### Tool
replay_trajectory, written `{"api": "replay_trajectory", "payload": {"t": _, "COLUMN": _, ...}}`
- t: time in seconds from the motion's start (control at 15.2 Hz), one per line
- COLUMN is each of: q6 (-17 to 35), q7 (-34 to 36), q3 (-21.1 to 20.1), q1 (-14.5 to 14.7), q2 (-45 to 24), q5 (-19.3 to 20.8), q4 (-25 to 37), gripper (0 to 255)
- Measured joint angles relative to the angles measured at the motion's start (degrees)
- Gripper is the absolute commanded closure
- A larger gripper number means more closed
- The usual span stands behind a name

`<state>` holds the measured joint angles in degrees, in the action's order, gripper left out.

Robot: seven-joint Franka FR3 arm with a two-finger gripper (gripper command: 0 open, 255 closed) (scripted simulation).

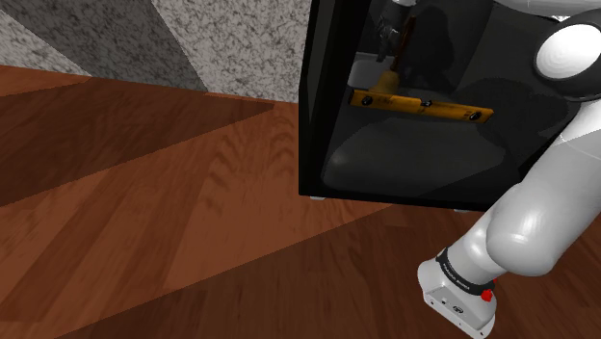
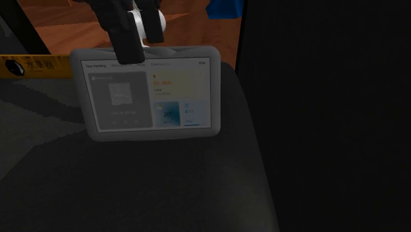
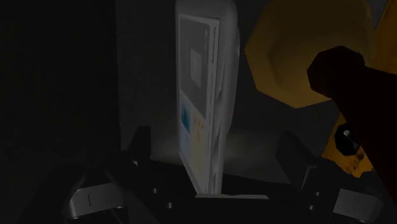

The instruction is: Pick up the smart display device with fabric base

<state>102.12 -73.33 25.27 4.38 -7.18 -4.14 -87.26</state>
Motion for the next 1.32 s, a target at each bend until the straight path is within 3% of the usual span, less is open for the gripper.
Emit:
{"api": "replay_trajectory", "payload": {"t": 0.26, "q6": 3.03, "q7": -0.16, "q3": -0.05, "q1": 0.09, "q2": 0.17, "q5": 0.03, "q4": -3.17, "gripper": 0}}
{"api": "replay_trajectory", "payload": {"t": 0.33, "q6": 3.34, "q7": -0.14, "q3": -0.07, "q1": 0.12, "q2": 0.17, "q5": 0.03, "q4": -3.47, "gripper": 255}}
{"api": "replay_trajectory", "payload": {"t": 0.99, "q6": 3.70, "q7": -0.12, "q3": -0.09, "q1": 0.15, "q2": 0.20, "q5": 0.04, "q4": -3.72, "gripper": 255}}
{"api": "replay_trajectory", "payload": {"t": 1.32, "q6": 0.58, "q7": -0.12, "q3": -0.01, "q1": -0.01, "q2": -0.10, "q5": -0.06, "q4": -0.48, "gripper": 255}}
